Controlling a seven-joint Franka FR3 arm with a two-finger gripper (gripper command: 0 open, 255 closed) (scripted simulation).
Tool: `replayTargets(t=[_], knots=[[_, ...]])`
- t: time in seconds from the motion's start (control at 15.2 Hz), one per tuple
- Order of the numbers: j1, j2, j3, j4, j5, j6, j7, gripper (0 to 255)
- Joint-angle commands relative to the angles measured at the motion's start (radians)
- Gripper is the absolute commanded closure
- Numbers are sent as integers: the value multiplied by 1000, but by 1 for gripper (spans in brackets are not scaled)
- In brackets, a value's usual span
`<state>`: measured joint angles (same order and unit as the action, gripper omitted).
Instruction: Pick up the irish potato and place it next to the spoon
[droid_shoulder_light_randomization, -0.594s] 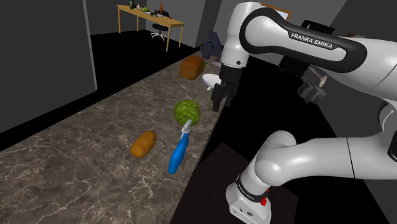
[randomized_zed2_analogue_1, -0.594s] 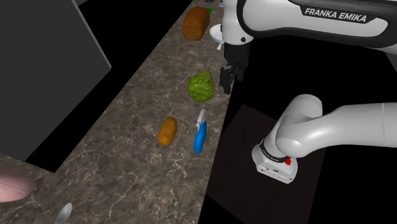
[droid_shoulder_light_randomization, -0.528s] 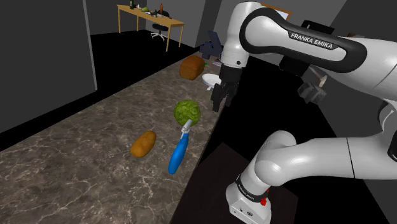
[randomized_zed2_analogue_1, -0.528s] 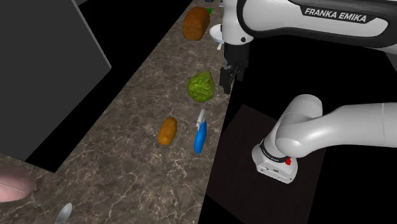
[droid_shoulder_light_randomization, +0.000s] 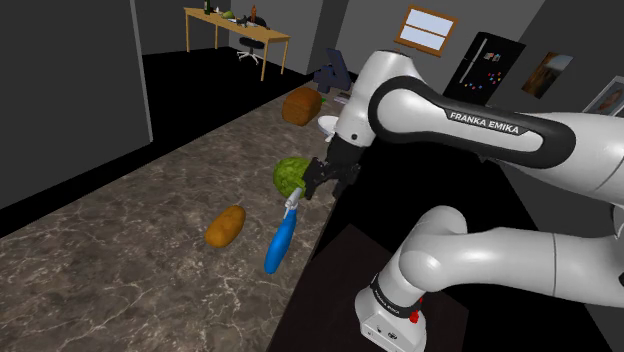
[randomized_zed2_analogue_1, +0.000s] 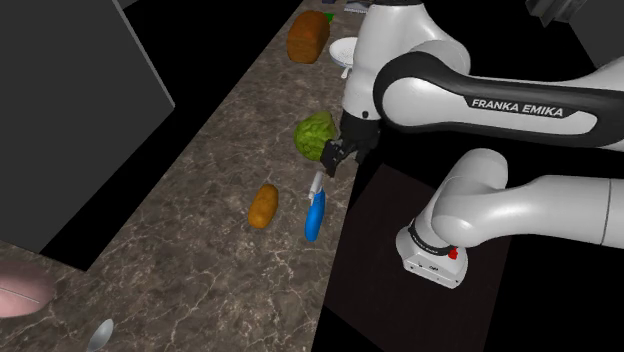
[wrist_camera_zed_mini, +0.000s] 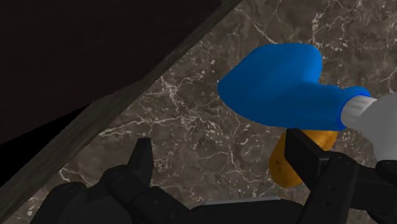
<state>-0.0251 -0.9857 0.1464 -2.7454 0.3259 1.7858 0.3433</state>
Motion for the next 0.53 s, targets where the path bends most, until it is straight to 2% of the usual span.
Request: replayTargets(t=[0.0,0.26,0.46], knots=[[2,-24,59,-64,77,112,93,0],[28,-2,198,-162,230,373,268,0],[39,85,323,-195,352,600,392,0]])
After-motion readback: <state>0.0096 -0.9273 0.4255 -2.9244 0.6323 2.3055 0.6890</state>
